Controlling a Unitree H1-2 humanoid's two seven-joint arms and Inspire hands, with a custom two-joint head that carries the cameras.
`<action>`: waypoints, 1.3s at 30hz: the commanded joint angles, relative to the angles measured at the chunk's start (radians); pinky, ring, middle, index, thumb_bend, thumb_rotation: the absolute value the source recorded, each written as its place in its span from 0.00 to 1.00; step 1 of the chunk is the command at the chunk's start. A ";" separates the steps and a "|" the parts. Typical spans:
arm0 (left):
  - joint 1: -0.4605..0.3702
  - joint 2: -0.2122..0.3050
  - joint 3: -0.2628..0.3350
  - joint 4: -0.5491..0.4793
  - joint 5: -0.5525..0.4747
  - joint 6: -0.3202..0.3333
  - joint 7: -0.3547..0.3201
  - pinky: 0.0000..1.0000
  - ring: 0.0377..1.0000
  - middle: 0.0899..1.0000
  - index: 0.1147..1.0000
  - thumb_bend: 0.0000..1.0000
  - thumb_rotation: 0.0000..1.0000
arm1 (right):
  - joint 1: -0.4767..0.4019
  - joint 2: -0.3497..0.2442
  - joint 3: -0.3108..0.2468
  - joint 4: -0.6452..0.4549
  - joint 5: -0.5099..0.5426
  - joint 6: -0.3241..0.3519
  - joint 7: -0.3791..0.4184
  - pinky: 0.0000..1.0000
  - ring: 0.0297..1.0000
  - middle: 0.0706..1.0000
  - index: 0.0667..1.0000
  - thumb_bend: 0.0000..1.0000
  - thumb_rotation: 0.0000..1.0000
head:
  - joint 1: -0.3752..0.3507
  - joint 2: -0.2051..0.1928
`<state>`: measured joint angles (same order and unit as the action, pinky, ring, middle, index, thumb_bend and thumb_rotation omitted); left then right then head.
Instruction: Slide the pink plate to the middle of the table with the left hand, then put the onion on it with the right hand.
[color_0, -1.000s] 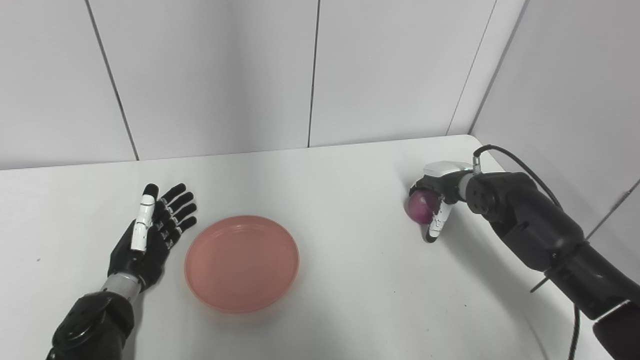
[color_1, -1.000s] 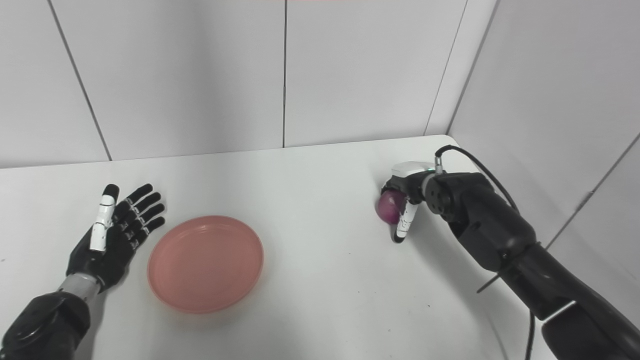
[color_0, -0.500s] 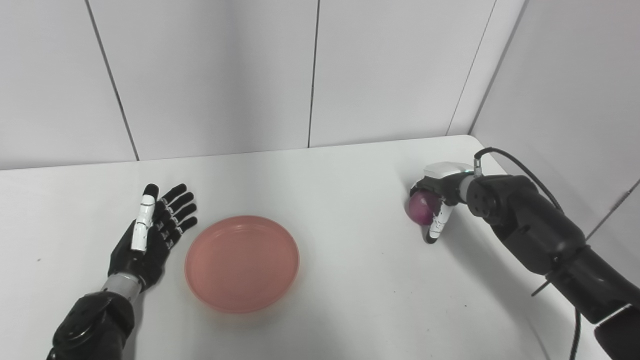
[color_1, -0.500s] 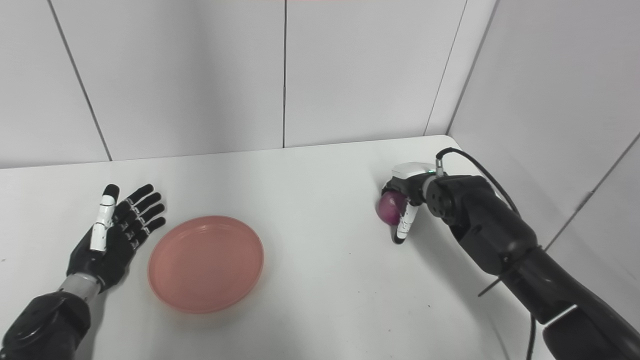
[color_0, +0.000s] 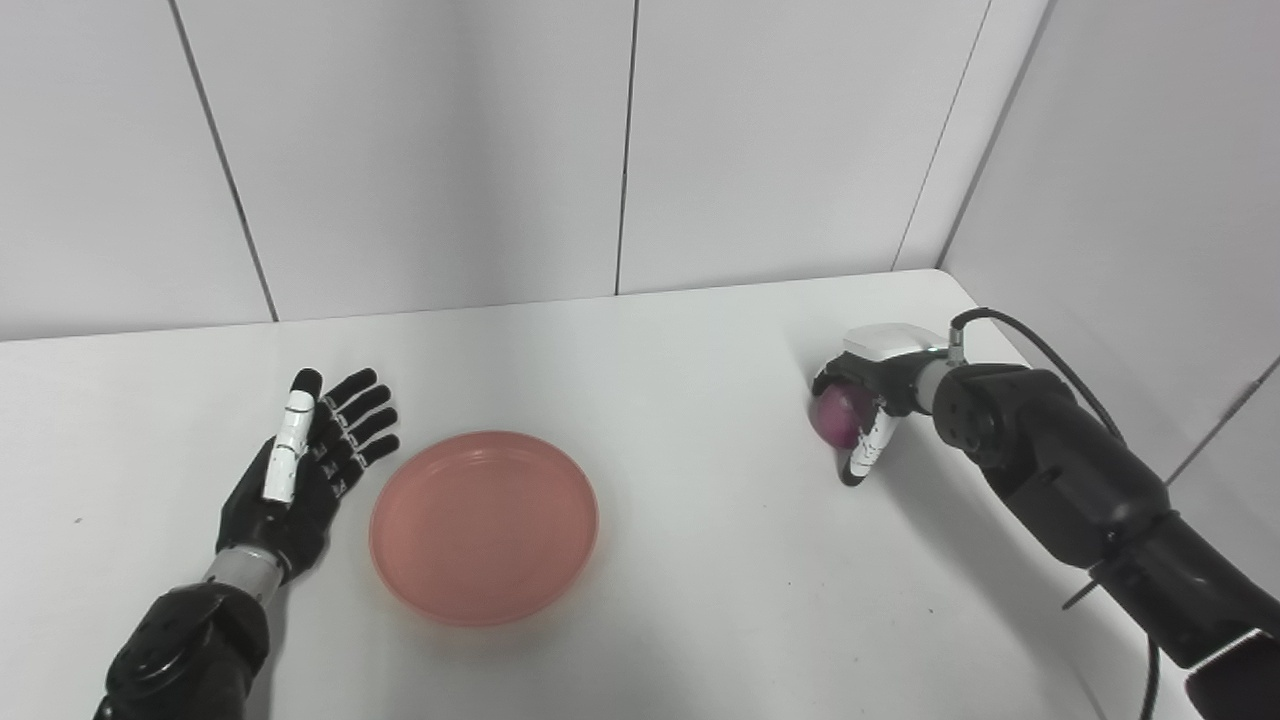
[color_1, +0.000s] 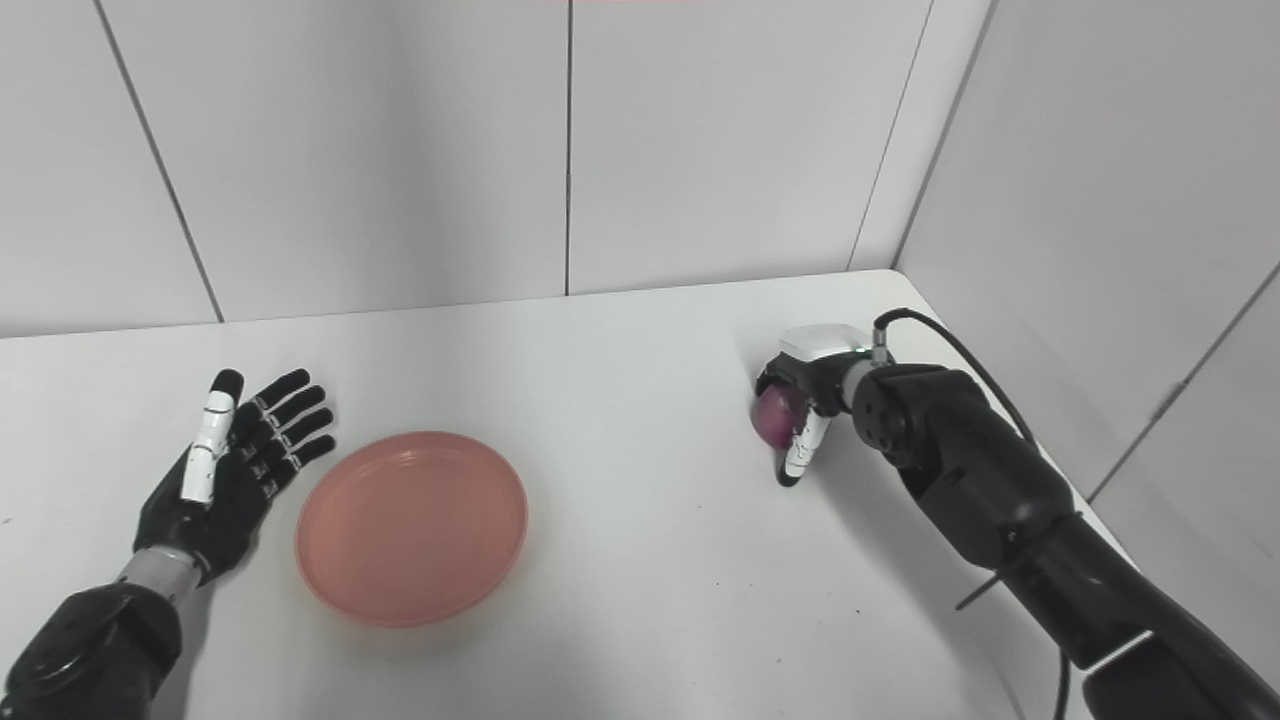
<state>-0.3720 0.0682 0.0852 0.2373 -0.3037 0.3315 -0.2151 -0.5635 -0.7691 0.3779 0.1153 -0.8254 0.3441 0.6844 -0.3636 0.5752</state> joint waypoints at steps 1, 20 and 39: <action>0.017 0.008 -0.003 0.046 0.013 0.025 0.012 0.84 0.86 0.84 0.77 0.65 0.85 | -0.028 -0.019 -0.029 -0.025 -0.001 -0.032 -0.042 0.56 0.75 0.83 0.79 1.00 0.19 | 0.002 0.001; 0.018 0.010 -0.004 0.048 0.015 0.025 0.011 0.84 0.85 0.84 0.77 0.66 0.85 | -0.042 -0.024 0.012 -0.013 -0.067 -0.008 -0.012 0.54 0.73 0.82 0.79 1.00 0.17 | 0.004 0.004; 0.016 0.016 -0.009 0.051 0.019 0.023 0.010 0.83 0.85 0.84 0.76 0.66 0.85 | -0.029 -0.016 0.026 0.031 -0.073 -0.048 0.002 0.54 0.65 0.73 0.78 0.87 0.11 | 0.006 0.007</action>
<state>-0.3788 0.0706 0.0807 0.2508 -0.3033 0.3272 -0.2151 -0.5779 -0.7664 0.4047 0.1411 -0.8946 0.3334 0.6893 -0.3590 0.5814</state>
